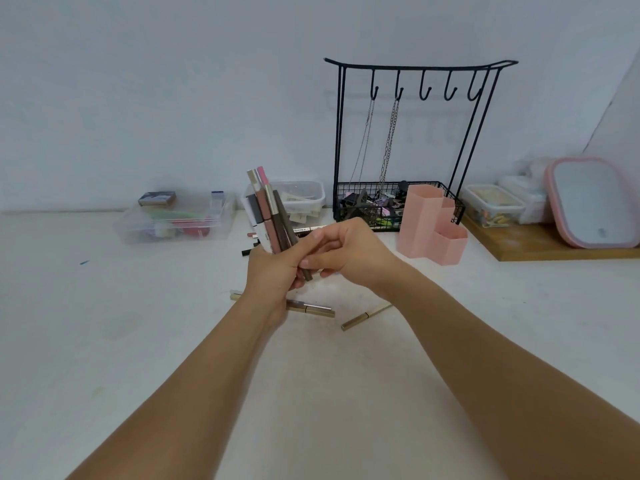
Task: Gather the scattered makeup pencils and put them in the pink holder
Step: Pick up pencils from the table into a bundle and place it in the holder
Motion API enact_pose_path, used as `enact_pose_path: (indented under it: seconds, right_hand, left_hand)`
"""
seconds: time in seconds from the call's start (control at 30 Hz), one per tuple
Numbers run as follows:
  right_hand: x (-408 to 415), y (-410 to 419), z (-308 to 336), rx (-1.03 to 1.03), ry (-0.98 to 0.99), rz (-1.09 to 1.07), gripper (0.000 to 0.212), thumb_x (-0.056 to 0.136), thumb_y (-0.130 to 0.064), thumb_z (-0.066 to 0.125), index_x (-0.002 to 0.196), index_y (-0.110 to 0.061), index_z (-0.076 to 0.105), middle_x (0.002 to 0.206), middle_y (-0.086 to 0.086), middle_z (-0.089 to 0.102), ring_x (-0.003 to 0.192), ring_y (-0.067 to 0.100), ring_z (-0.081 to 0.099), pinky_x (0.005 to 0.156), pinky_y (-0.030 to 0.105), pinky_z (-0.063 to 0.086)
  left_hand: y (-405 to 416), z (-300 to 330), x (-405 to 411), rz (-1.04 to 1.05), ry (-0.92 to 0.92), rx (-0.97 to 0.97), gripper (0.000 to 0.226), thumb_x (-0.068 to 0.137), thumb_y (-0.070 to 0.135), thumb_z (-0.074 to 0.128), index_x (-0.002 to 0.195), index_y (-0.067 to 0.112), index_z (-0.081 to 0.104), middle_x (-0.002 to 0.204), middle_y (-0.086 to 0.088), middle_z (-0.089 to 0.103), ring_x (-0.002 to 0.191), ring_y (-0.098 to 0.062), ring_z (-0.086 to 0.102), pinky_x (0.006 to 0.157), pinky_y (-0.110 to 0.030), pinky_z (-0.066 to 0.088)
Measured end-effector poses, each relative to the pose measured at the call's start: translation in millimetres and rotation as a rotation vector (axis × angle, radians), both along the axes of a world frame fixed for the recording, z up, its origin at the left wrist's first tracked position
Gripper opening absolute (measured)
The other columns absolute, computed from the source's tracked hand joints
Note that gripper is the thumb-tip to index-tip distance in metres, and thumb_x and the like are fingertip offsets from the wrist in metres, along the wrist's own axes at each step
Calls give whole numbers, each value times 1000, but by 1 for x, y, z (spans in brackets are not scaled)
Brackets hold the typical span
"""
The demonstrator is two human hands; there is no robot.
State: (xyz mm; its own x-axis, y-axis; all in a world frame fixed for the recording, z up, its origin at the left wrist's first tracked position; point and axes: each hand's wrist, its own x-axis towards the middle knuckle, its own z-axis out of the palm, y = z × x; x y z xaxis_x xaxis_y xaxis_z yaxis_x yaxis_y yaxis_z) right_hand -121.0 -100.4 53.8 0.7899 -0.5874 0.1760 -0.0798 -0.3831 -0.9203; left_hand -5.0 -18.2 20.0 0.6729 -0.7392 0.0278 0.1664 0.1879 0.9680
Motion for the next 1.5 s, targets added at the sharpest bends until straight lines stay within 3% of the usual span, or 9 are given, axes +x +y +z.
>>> enact_pose_path:
  seconds: [0.17, 0.43, 0.6, 0.67, 0.8, 1.1, 1.27, 1.43, 1.5]
  right_hand:
    - [6, 4, -10, 26, -65, -108, 16, 69, -2, 87, 80, 2, 76, 70, 12, 72, 56, 7, 63, 52, 14, 47]
    - [3, -2, 1, -59, -99, -138, 10, 76, -5, 84, 78, -5, 74, 69, 8, 70, 55, 9, 58, 55, 17, 49]
    - [-33, -49, 12, -385, 339, -151, 12, 78, -22, 84, 88, -19, 76, 87, -9, 73, 75, 1, 64, 74, 23, 48]
    - [-43, -58, 7, -433, 566, -107, 18, 75, -22, 86, 91, -21, 77, 91, -8, 73, 79, 5, 64, 71, 23, 47]
    - [-42, -62, -4, -476, 678, -143, 17, 78, -20, 84, 94, -20, 79, 94, -5, 73, 75, 1, 59, 60, 16, 42]
    - [-52, -70, -3, -429, 577, -162, 8, 86, -13, 76, 92, -16, 79, 87, -1, 74, 72, 7, 66, 58, 7, 46]
    - [-55, -71, 4, -271, 382, -147, 7, 88, -7, 73, 94, -7, 76, 80, 9, 73, 73, 20, 74, 74, 24, 61]
    - [-55, -67, 11, -206, 268, -298, 9, 92, -7, 68, 97, -8, 76, 81, 10, 72, 70, 15, 65, 61, 17, 56]
    - [-54, -63, 15, -38, 148, -377, 10, 92, -8, 68, 100, -8, 75, 79, 5, 68, 69, 13, 60, 56, 14, 51]
  left_hand:
    - [-1, 2, 1, 60, -43, 107, 32, 82, 29, 79, 95, 0, 74, 68, -7, 70, 60, -21, 63, 44, -25, 44]
    - [3, 9, -4, -112, 76, 79, 23, 95, 30, 67, 96, 8, 74, 69, -7, 71, 64, -19, 72, 50, -29, 55]
    - [0, 9, 6, 0, 13, 42, 19, 93, 26, 73, 85, 9, 67, 59, -3, 64, 60, -19, 65, 46, -24, 51]
    - [0, 8, 8, -5, 28, 37, 21, 92, 28, 74, 81, 12, 66, 59, -3, 63, 60, -18, 65, 51, -27, 55]
    - [0, 10, 11, -30, 80, 10, 30, 90, 34, 76, 73, 12, 63, 63, -5, 57, 61, -18, 59, 68, -39, 62]
    - [-1, 4, 12, 47, 51, 59, 22, 88, 26, 78, 77, 10, 68, 62, -2, 66, 70, -18, 69, 56, -25, 55]
    - [-2, 4, 14, 114, 39, 43, 27, 87, 33, 79, 80, 9, 69, 61, -2, 65, 60, -11, 68, 53, -23, 54]
    - [-2, 3, 21, 267, 52, 12, 40, 85, 43, 79, 85, 4, 70, 56, 3, 67, 57, -12, 65, 69, -32, 59]
    - [-2, 2, 20, 310, 29, 14, 45, 85, 45, 79, 87, 1, 68, 53, 2, 64, 50, -9, 61, 67, -31, 60]
